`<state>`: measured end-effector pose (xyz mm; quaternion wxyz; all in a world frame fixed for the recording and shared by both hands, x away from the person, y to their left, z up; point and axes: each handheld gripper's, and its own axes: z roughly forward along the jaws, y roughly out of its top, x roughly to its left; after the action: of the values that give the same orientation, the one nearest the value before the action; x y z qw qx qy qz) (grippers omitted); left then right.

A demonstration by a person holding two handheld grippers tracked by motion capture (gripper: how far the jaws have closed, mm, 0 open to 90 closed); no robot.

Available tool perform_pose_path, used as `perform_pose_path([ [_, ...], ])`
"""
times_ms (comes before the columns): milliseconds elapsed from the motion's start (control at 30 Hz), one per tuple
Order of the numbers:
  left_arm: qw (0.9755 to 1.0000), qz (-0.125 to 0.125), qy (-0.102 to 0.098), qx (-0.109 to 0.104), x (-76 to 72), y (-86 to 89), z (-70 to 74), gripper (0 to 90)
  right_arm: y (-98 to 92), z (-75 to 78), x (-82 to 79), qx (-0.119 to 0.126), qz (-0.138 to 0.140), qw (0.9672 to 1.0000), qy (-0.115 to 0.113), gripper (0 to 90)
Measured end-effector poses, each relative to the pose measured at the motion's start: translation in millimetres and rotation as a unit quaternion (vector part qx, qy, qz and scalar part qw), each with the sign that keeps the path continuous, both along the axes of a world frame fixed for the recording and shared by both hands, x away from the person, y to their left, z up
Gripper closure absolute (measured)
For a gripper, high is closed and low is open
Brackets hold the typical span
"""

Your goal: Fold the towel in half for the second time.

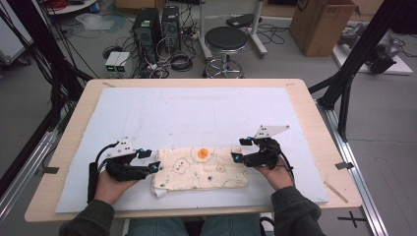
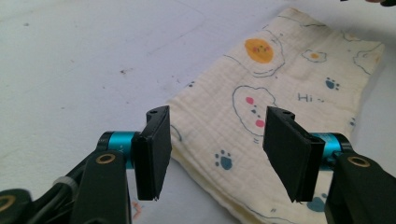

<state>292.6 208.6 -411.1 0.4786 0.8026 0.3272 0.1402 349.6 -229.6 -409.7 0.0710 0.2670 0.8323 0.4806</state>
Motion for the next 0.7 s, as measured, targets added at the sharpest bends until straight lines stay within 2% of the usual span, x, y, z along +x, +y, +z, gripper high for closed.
perform_pose_path([
  [67,1.0,0.004,0.0,-0.004,3.8,1.2,4.6,41.7,2.1,2.3,6.0,-0.008,0.0,1.0,-0.003,29.3],
  [167,0.9998,0.016,-0.005,-0.01,11.4,0.9,10.2,42.0,4.1,7.5,13.2,-0.005,-0.003,1.0,0.004,29.4],
  [500,0.9998,0.019,-0.004,-0.007,37.7,-11.7,22.0,43.8,2.8,27.5,33.5,-0.01,-0.015,0.9998,0.004,31.1],
  [600,0.9997,0.024,-0.004,-0.007,44.5,-12.2,25.0,44.4,-1.2,29.1,40.8,-0.006,-0.024,0.9997,0.005,31.6],
  [700,0.9991,0.041,-0.002,-0.013,51.4,-10.4,22.2,42.9,-2.8,26.2,47.2,-0.007,-0.031,0.9995,0.009,32.6],
])
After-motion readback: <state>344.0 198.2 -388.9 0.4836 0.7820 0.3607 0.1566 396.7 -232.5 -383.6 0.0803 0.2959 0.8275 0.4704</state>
